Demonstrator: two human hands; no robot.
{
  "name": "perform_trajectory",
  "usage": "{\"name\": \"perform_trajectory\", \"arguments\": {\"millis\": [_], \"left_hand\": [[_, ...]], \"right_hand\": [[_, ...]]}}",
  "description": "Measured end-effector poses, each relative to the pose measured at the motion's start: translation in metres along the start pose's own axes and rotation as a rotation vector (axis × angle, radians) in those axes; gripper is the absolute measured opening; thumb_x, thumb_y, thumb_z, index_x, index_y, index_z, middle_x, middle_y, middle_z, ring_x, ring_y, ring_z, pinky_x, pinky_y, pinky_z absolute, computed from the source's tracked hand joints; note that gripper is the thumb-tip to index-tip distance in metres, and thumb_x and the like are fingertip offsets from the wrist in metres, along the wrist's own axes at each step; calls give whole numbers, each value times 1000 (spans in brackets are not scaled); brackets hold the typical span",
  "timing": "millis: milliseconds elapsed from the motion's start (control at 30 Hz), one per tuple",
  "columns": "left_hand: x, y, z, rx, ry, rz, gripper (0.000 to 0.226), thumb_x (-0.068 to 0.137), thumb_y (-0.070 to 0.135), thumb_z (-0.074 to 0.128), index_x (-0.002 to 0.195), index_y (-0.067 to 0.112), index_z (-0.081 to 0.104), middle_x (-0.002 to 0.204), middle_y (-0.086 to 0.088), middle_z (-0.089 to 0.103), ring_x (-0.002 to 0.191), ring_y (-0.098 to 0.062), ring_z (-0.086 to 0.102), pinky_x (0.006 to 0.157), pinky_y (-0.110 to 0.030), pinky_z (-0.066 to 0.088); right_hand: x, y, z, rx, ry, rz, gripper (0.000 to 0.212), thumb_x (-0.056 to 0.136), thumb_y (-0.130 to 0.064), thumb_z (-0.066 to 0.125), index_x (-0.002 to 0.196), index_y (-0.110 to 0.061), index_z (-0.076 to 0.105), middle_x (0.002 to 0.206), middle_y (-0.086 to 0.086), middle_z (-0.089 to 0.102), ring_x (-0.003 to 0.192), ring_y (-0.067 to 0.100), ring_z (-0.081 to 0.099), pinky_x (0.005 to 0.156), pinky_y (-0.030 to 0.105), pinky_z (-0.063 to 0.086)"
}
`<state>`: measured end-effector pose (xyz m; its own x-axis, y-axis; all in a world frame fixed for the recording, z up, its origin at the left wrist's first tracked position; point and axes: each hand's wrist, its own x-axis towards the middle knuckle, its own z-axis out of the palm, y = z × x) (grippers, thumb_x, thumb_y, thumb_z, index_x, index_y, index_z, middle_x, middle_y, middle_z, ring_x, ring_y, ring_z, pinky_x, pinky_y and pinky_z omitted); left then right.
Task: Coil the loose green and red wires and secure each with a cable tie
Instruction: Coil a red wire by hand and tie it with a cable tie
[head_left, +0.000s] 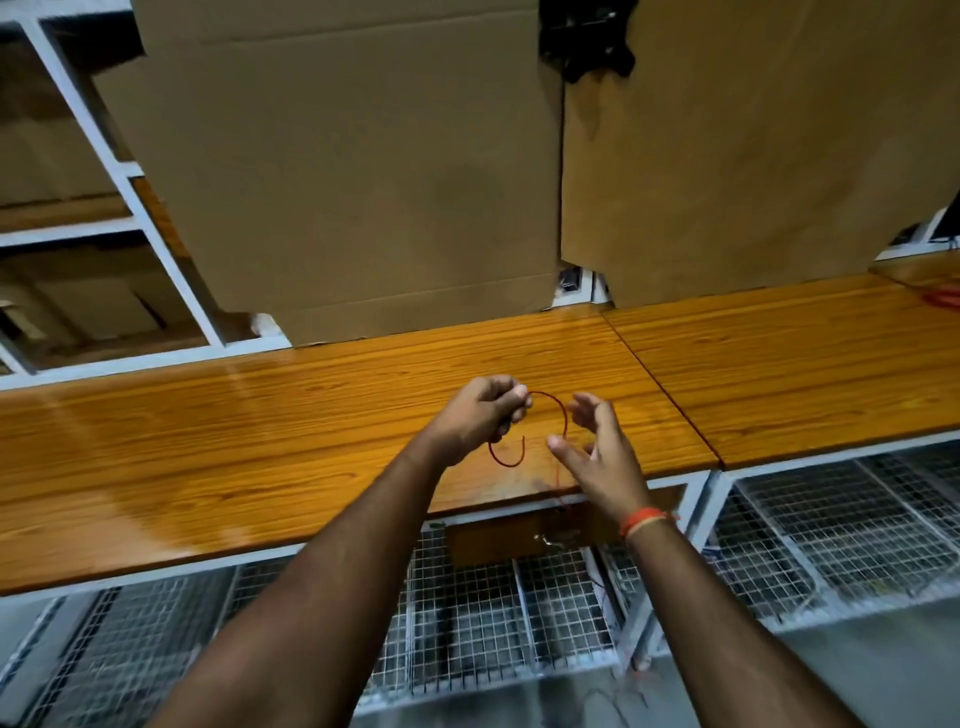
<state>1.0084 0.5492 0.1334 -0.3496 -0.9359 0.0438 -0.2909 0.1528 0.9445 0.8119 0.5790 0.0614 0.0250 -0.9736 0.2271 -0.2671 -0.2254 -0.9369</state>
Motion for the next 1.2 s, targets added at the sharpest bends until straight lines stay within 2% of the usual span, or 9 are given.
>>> {"name": "perform_trajectory", "arguments": {"millis": [100,167,267,400,633,800,933,1067,1200], "left_hand": [[1,24,-5,-69,74,46,30,109,28,51,89,9,61,64,3,49,50,-9,37,46,-23,30],[0,33,-13,-165,144,42,33,107,31,53,80,13,59,60,4,46,47,-9,33,45,-23,25],[-5,38,-28,-349,130,37,34,107,32,51,79,15,56,58,6,40,45,-7,26,46,-20,24],[-9,43,-37,-573,217,45,32,107,37,50,82,18,54,56,10,35,44,-5,25,46,-19,24],[-4,31,-60,-988,567,41,41,104,50,50,78,18,52,54,10,35,40,-3,30,40,-17,21],[0,10,-64,-1089,602,-13,40,109,39,43,112,5,64,56,11,44,42,-1,34,41,-15,23],[4,7,-58,-906,564,-59,28,111,29,43,115,5,57,60,10,45,44,-1,34,42,-17,22],[-3,6,-51,-508,372,-64,23,110,28,44,97,13,56,65,7,43,50,-6,33,48,-22,23],[-5,9,-45,-385,244,-15,30,111,34,41,86,18,49,63,7,45,54,-9,39,55,-25,35]], "right_hand": [[16,-24,13,173,-51,9,12,103,-16,59,113,-19,65,98,-5,71,90,12,69,82,32,54],[25,-34,17,294,51,34,16,106,-18,53,106,-17,69,81,-2,67,66,12,59,60,28,49],[38,-42,15,343,167,71,20,107,-23,53,108,-18,72,74,-4,62,56,8,46,46,22,34],[43,-41,21,89,-32,111,24,107,-24,51,103,-19,75,69,-4,63,54,9,47,45,20,36],[15,-16,36,-344,-310,69,25,107,-29,51,106,-21,75,64,-6,66,54,-2,56,55,19,40],[0,-28,37,-574,-551,22,30,108,-33,50,110,-14,73,82,-6,66,84,15,63,69,27,46],[2,-74,33,-772,-676,-226,32,107,-40,47,97,-21,71,82,-10,65,78,8,59,67,29,47],[18,-118,23,-799,-513,-477,28,107,-38,46,86,-24,60,76,-7,61,70,14,58,61,35,48],[36,-129,13,-676,-314,-589,21,103,-30,57,83,-26,53,69,-12,51,64,9,50,56,30,34]]}}
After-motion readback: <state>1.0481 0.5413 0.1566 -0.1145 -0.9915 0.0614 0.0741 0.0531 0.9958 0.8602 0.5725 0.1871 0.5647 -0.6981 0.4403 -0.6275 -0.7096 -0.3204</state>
